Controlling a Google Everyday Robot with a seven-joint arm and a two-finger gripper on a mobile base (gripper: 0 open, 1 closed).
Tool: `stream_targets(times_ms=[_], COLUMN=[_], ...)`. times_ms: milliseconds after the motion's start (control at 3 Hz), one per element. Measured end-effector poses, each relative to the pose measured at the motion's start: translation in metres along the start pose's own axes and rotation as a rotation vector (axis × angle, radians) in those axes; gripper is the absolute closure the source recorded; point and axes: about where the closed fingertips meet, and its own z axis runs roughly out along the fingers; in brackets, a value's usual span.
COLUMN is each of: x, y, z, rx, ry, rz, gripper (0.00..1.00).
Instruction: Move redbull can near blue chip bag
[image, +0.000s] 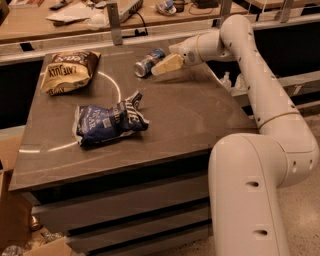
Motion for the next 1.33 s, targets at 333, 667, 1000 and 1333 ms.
stream_targets(times_ms=[333, 667, 1000, 1333], x=[-0.001, -0.001, 0.0, 0.001], y=[0.008, 0.013, 0.016, 0.019], z=[0.008, 0.012, 0.012, 0.005], rx=[-0.043, -0.073, -0.091, -0.102], ry=[0.005, 0.012, 0.023, 0.038], rz=[-0.002, 0.002, 0.0, 0.011], gripper=[0.39, 0.63, 0.61, 0.6])
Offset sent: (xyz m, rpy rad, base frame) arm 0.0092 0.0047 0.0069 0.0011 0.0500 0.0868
